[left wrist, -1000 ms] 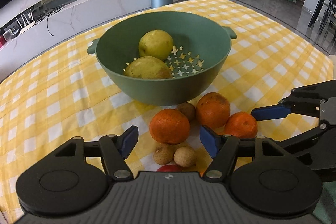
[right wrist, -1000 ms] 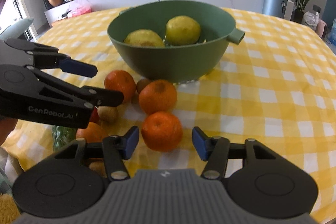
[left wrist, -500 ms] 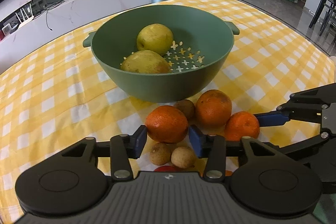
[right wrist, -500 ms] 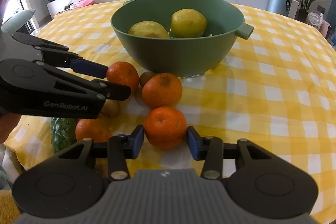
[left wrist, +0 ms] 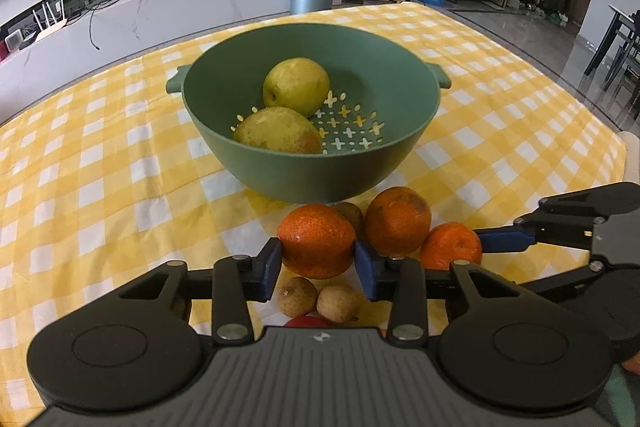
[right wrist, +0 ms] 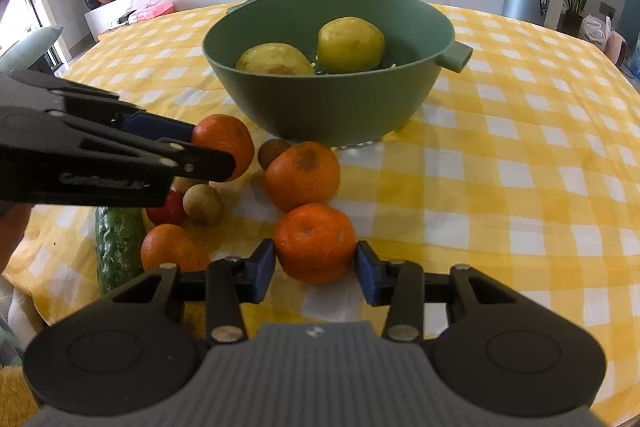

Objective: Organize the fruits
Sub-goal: 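Grasp a mandarin with the right tool while the left tool grasps another mandarin, then carry both mandarins over the green colander with both tools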

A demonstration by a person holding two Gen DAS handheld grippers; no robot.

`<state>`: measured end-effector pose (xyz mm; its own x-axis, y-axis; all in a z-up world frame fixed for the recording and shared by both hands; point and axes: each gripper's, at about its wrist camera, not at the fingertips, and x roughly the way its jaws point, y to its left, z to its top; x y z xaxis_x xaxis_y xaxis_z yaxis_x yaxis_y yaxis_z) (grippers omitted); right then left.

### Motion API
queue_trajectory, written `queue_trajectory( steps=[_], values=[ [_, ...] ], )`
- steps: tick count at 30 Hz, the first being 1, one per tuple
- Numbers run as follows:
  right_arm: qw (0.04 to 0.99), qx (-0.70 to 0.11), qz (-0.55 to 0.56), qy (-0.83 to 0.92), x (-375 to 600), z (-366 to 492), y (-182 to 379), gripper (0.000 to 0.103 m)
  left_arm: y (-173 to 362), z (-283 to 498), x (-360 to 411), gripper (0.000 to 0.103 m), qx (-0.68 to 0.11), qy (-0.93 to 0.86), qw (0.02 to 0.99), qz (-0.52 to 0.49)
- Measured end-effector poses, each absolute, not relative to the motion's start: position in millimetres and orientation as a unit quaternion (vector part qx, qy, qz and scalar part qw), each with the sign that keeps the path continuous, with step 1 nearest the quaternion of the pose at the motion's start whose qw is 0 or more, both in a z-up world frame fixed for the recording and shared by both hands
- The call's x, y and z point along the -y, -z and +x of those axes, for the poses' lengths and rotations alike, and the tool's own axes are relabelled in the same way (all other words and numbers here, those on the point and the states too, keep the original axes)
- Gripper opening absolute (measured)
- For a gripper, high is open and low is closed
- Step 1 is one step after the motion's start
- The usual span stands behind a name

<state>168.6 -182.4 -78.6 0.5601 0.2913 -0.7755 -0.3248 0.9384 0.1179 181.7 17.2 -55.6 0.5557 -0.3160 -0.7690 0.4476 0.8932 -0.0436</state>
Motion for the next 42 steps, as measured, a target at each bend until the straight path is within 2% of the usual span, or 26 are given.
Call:
queue_trajectory(
  steps=[7,11,14,18,19,23,42],
  values=[
    [0.883,-0.436,-0.021,-0.174,181,167,79,0.04,59,186,-15,0.045,-0.425,0.225,0.873,0.078],
    [0.882,-0.438,-0.02,-0.173,181,168,80,0.04,66,188,-8,0.055,-0.428,0.222,0.871,0.097],
    [0.882,-0.439,-0.021,-0.172,181,170,80,0.04,69,188,-3,0.057,-0.422,0.224,0.871,0.115],
    [0.882,-0.439,-0.021,-0.172,181,170,81,0.04,72,191,-1,0.057,-0.419,0.215,0.875,0.113],
    [0.882,-0.439,-0.02,-0.172,181,170,81,0.04,71,191,-2,0.052,-0.42,0.217,0.874,0.107],
    [0.882,-0.438,-0.018,-0.171,181,170,81,0.04,69,190,-4,0.05,-0.425,0.218,0.873,0.101],
    [0.91,-0.378,-0.016,-0.171,205,162,36,0.04,6,167,-2,0.049,-0.402,0.231,0.884,0.061]
  ],
)
